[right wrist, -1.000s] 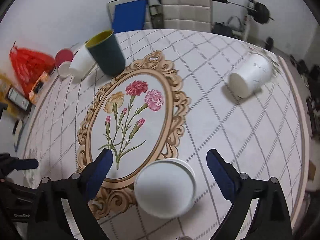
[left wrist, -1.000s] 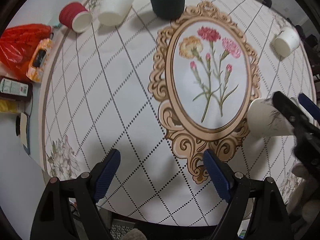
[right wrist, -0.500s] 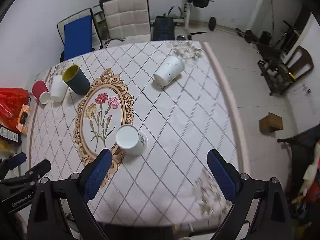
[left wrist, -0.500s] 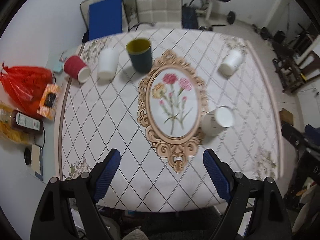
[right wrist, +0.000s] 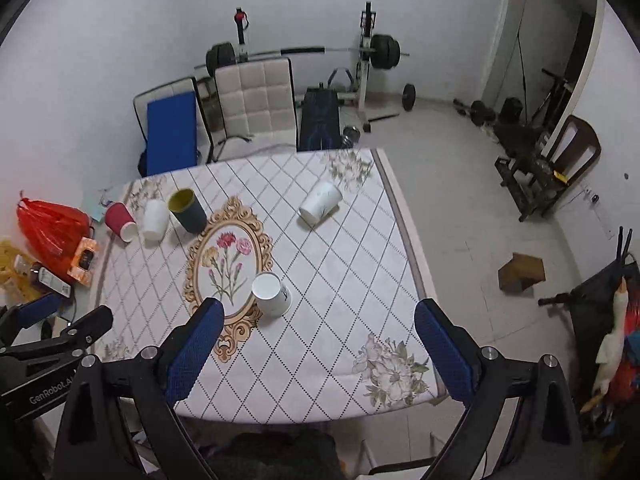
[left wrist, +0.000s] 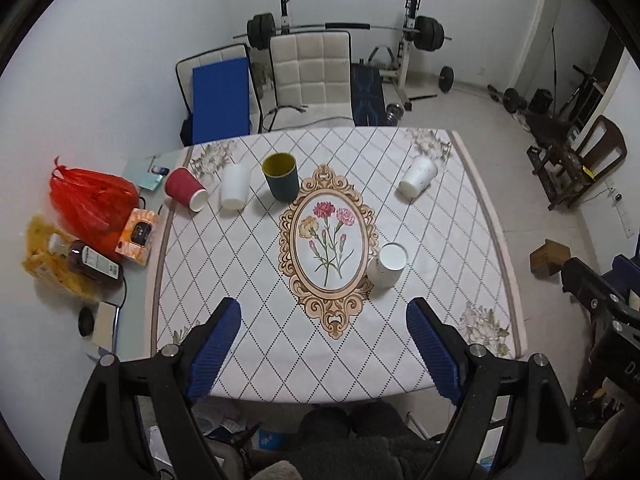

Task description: Flip cup upside down

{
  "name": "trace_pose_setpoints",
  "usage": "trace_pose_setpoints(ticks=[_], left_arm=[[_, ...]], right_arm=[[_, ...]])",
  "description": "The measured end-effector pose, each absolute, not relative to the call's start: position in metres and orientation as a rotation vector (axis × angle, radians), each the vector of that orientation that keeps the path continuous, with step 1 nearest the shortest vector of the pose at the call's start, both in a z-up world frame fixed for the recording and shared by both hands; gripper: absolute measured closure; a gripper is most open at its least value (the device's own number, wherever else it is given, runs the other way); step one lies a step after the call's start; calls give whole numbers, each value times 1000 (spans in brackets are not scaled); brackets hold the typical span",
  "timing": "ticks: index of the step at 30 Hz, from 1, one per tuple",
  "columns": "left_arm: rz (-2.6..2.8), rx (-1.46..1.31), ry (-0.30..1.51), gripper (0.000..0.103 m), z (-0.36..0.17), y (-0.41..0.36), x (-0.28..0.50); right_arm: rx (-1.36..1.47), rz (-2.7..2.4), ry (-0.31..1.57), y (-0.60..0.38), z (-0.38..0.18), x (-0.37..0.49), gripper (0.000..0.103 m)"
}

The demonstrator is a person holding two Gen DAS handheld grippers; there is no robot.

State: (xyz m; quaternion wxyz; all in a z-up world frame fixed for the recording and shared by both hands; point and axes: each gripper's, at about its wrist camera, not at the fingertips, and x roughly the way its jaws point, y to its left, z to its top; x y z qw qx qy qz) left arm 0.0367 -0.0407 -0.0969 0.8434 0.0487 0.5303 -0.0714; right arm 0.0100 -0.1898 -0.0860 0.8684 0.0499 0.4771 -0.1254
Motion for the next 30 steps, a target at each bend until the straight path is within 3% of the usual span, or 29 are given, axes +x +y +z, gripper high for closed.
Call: trace_pose_setpoints(ticks=[9,17,20,30], left_arm=[[-143,62,1076,18,-57,-45,11],[-125,75,1033,18,-49,-54,2],[-111,79,1024,4,-48,-54,2],[-89,67,1014,4,-44,-52,-1]], right_arm=[[121,-236,945,-194,-23,-36,4],[111,-228,940,-198,-7,-49,3],[100,-230,940,-201,-6,-48,3],[83,-233,922,-199,-2,-39,3]])
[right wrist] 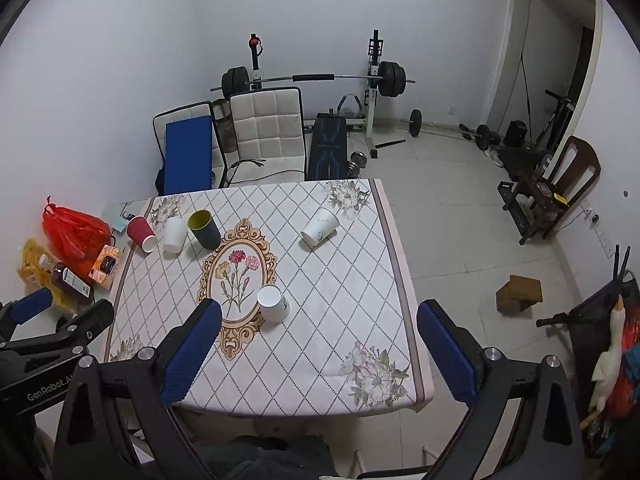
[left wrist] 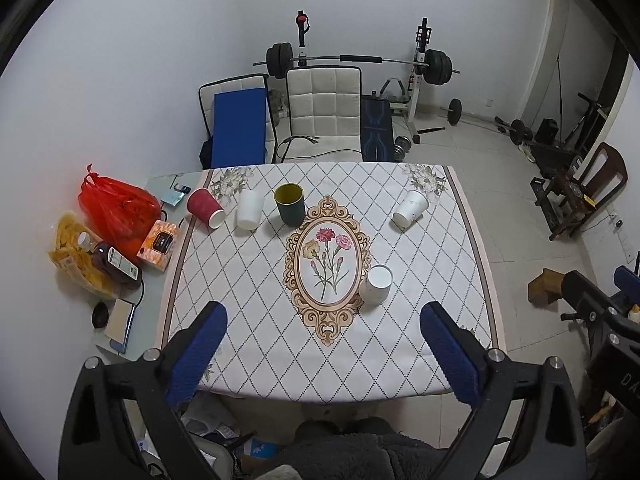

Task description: Flip cup upside down

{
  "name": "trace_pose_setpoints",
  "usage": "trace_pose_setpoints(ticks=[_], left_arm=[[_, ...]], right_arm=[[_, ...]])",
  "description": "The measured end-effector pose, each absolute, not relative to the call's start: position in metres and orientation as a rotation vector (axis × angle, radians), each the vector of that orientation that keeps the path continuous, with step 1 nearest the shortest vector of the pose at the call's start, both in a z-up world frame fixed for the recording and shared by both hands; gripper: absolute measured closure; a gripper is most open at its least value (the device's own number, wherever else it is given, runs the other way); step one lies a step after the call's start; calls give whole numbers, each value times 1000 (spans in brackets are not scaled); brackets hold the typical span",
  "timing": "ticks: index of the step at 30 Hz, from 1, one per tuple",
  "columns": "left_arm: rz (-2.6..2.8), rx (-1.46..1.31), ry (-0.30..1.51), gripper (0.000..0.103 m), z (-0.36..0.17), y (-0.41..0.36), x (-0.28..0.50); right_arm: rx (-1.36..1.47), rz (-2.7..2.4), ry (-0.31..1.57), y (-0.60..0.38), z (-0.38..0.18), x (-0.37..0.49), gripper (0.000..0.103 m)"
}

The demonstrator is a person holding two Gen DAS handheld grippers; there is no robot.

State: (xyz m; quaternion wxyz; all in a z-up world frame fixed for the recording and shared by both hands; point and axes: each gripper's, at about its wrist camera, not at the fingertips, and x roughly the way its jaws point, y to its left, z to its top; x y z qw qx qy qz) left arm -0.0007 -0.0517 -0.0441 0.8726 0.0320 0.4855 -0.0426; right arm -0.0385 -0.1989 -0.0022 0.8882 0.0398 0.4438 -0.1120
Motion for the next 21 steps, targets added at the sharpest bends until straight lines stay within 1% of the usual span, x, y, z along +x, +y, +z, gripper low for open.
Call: trace_pose_setpoints(ticks=[21], left_arm=[[-62,54,1048,4,-50,-50,-10]], right_arm=[[79,-213,953,-201,-10,-39,3]])
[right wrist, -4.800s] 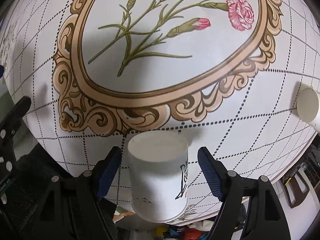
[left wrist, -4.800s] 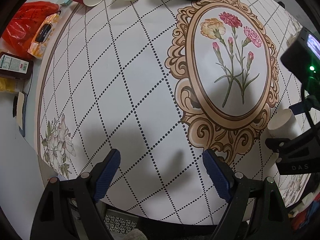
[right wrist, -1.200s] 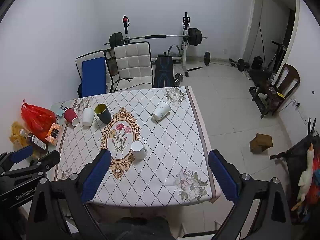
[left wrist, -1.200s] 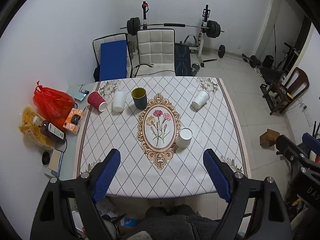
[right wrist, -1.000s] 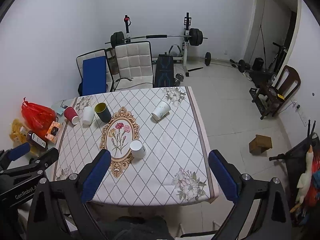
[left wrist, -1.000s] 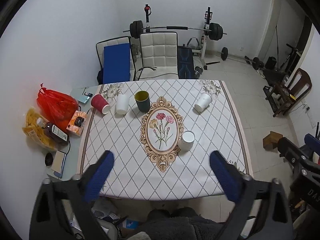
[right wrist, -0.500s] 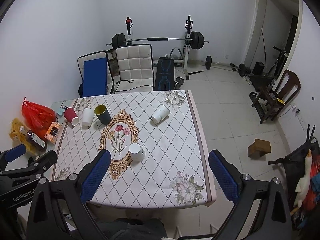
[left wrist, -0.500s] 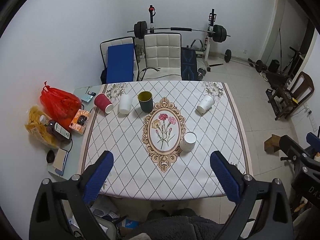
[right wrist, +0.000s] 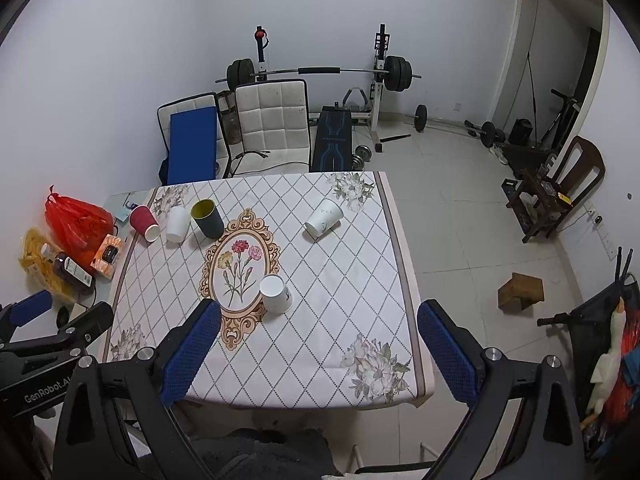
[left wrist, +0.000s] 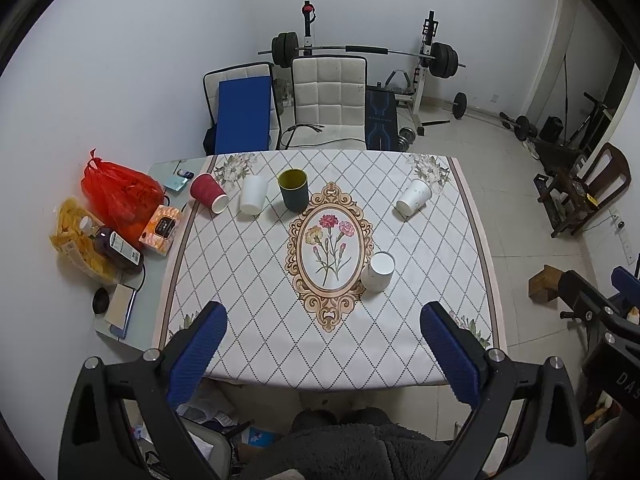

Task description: Flip cup upside down

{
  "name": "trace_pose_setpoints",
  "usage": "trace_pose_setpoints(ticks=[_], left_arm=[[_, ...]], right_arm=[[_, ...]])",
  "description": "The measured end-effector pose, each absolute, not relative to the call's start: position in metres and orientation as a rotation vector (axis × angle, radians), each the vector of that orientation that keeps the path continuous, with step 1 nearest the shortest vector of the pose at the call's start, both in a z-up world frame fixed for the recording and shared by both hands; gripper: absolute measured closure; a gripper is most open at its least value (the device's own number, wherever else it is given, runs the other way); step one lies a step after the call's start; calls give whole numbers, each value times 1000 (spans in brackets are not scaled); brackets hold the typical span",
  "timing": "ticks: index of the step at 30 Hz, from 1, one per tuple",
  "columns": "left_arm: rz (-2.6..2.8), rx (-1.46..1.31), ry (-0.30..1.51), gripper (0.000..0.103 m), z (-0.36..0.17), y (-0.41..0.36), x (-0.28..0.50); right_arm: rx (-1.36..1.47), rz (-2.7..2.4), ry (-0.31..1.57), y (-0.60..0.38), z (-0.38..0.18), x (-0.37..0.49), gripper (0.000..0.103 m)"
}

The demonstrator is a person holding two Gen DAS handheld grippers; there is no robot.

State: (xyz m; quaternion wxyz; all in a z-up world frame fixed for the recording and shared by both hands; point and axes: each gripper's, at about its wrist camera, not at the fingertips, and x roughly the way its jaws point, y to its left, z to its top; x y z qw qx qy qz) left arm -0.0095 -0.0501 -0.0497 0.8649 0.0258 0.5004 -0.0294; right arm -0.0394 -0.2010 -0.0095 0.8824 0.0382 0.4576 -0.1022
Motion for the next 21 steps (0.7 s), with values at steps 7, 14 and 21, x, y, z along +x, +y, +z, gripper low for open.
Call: trace_pose_setpoints(ticks=[7,14,21], left_arm=[[-58,58,1040,4,-48,-50,-11],[-49,58,1032,4,-41,-50,-8],[-41,63,1021,4,-36,-50,-8]], right_arm=[[85,-209,956,-201,-11,-40,3],[90,-199,958,-200,-14,-42,3],[94,-199,956,-201,-14,-42,3]])
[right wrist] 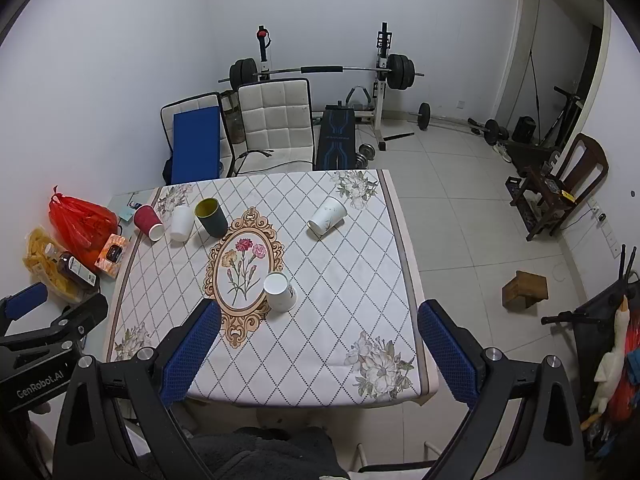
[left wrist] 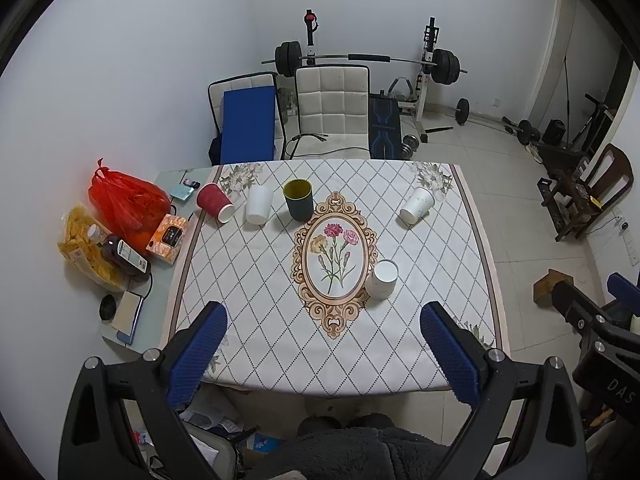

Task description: Flip cup upside down

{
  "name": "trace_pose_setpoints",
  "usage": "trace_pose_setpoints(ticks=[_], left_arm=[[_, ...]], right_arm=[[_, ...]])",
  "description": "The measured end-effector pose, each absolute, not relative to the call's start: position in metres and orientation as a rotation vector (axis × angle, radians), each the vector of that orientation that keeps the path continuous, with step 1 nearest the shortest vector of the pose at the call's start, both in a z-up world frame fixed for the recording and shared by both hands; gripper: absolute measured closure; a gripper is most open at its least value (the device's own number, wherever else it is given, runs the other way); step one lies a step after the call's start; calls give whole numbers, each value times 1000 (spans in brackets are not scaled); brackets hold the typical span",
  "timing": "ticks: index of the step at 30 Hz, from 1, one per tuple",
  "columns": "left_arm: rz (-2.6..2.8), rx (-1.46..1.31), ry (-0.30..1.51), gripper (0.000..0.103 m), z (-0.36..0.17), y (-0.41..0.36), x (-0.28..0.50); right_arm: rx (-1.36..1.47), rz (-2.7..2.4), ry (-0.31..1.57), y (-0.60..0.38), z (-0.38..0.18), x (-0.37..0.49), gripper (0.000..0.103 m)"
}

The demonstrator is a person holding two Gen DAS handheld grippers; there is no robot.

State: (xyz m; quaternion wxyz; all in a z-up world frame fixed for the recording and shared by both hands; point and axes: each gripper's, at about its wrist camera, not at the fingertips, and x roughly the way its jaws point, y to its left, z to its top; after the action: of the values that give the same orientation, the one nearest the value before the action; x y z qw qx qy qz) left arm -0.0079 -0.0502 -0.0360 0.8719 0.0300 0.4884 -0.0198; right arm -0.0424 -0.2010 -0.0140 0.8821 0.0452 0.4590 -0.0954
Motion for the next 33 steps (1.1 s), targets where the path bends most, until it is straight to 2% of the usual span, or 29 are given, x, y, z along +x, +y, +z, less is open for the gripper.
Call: trace_pose_setpoints(ticks=[33], left_arm=[[-40,68,1013,4,-37,-44,-19]], right_arm=[[83,-189,965,-196,-21,-49,2]])
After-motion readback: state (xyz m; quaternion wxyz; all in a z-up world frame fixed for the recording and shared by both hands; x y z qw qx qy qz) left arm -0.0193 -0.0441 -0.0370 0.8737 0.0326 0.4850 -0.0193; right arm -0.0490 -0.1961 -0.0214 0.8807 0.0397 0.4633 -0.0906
